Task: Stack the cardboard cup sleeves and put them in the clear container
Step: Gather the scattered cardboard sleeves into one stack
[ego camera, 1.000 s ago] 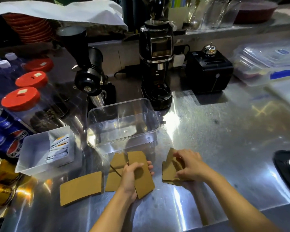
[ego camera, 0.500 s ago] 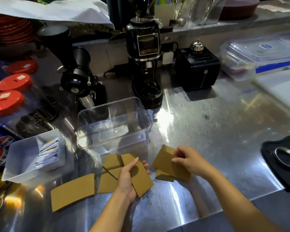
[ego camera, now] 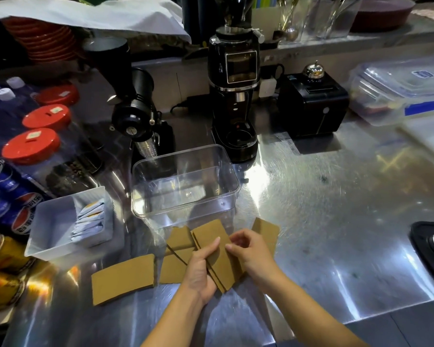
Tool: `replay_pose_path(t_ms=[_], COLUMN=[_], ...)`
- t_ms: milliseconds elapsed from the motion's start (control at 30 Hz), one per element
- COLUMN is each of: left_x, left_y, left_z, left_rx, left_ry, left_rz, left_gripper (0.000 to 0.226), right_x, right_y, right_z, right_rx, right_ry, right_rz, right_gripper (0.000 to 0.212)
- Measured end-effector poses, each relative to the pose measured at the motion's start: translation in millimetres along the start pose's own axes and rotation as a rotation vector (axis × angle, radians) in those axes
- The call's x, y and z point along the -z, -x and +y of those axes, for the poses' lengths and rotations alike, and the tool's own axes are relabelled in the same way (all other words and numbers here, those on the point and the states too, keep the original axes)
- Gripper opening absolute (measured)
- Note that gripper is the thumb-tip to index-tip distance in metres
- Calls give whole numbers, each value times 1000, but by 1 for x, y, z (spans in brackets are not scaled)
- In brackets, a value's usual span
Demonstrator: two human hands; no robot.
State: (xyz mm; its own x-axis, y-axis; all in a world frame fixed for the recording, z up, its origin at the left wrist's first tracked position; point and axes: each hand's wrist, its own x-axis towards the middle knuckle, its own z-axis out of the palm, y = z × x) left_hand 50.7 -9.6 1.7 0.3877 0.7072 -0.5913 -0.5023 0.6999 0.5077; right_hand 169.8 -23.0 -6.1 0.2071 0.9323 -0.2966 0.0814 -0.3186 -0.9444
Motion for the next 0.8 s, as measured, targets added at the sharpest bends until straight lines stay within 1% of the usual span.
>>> replay_pose_path(t_ms=[133, 200, 233, 333, 400, 467, 533, 600, 700, 733, 800], left_x=[10, 13, 14, 15, 15, 14, 14, 14, 15, 15, 17], left_y=[1, 0, 0, 3, 6, 10, 12, 13, 12, 12, 11], left_z=[2, 4, 5, 9, 11, 12, 12, 13, 14, 15, 17], left_rx=[-7, -22, -29, -35, -20, 6, 30, 43, 62, 68, 78], left_ry=[68, 83, 84, 57, 53, 50, 37, 34, 51, 57, 69], left_rz=[-17, -18, -16, 5, 27, 43, 47, 47, 44, 42, 28], left_gripper=[28, 26, 25, 28, 41, 57, 66, 67, 64, 63, 59], right_x=[-1, 7, 15, 41, 56, 67, 75, 78, 79, 80, 83], right_y=[-7, -14, -18, -34, -41, -46, -51, -54, -53, -51, -47], right_z=[0, -1, -1, 3, 6, 6, 6, 5, 3, 2, -7], right_rx=[40, 71, 91, 82, 15, -34, -59, -84, -98, -82, -47], right_ry=[124, 176, 261, 681, 898, 1003, 1058, 1102, 1094, 1035, 802], right_rz=[16, 79, 120, 186, 134, 58, 15, -23, -94, -123, -190], right_gripper=[9, 15, 19, 46, 66, 84, 91, 87, 68, 59, 36])
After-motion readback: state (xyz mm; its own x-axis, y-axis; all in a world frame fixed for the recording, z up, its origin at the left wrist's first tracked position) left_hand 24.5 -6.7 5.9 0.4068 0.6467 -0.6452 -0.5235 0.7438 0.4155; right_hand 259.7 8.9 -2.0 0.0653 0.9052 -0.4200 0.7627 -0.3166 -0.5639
